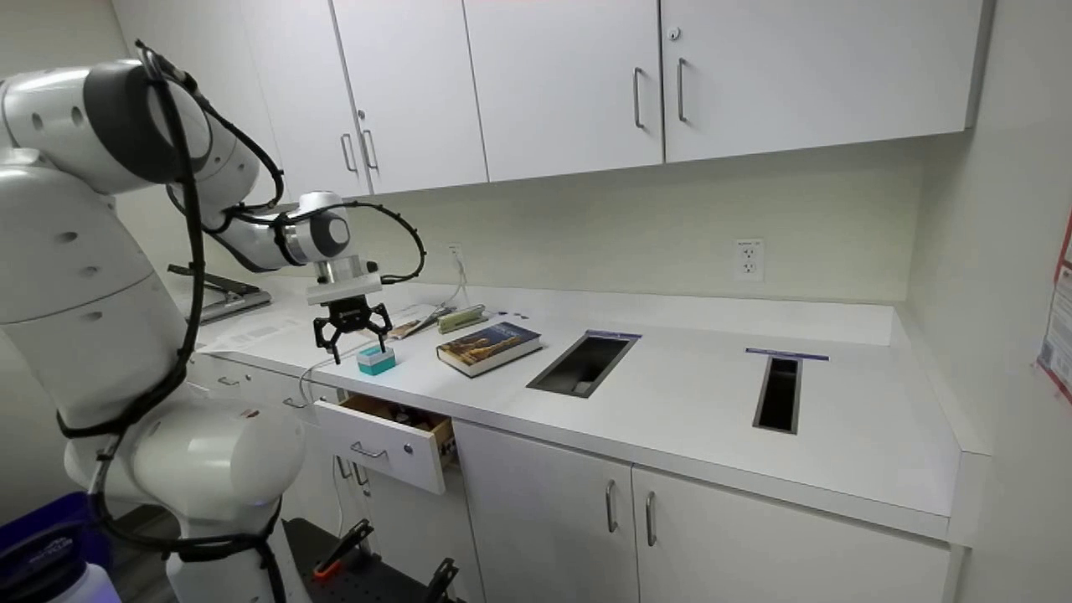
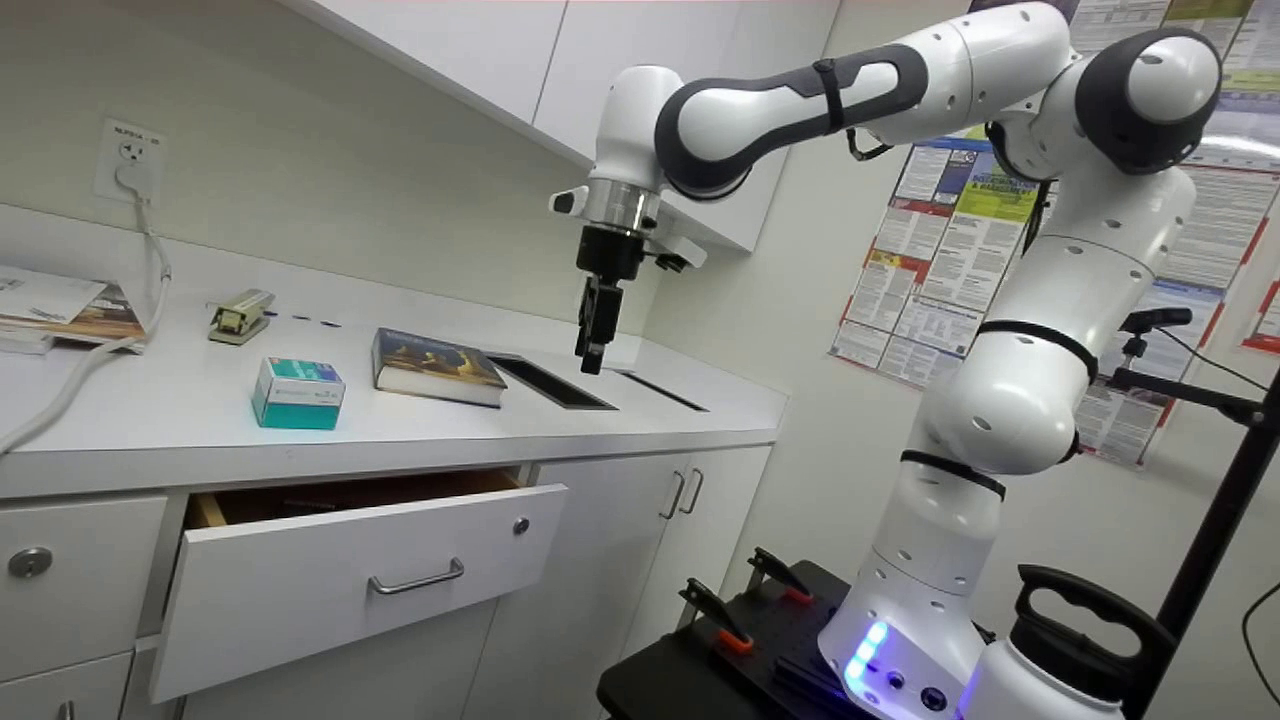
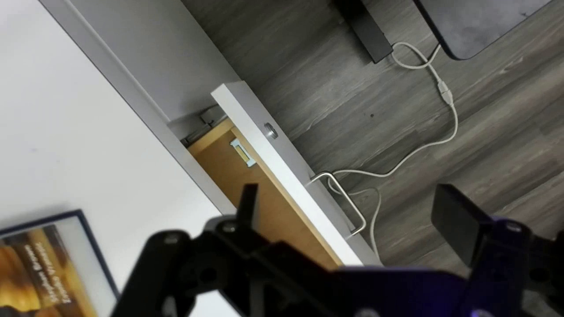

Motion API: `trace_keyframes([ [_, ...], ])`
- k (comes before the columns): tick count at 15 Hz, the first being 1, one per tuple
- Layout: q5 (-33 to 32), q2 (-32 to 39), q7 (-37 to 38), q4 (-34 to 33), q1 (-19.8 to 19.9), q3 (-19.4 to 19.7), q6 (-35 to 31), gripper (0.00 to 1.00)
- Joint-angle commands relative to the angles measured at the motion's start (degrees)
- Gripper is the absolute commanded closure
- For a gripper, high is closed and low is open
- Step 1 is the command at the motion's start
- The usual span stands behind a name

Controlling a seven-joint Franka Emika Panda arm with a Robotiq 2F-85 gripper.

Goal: Open the top drawer below the book, take out the pen, and then put it on the countertop

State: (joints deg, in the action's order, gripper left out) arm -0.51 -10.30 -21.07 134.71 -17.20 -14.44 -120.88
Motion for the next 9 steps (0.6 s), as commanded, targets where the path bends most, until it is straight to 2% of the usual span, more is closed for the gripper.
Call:
trace_keyframes([
  [1, -3.57, 3.65, -5.32, 1.0, -1.93, -1.81, -4.89, 0.0],
  [5, -9.78, 10.5, -10.34, 1.63, -2.58, -3.49, -15.06, 0.0],
  [8, -12.22, 15.85, -16.48, 2.06, -2.19, -3.96, -24.6, 0.0],
  [9, -12.13, 17.25, -18.08, 1.78, -1.9, -4.13, -25.71, 0.0],
])
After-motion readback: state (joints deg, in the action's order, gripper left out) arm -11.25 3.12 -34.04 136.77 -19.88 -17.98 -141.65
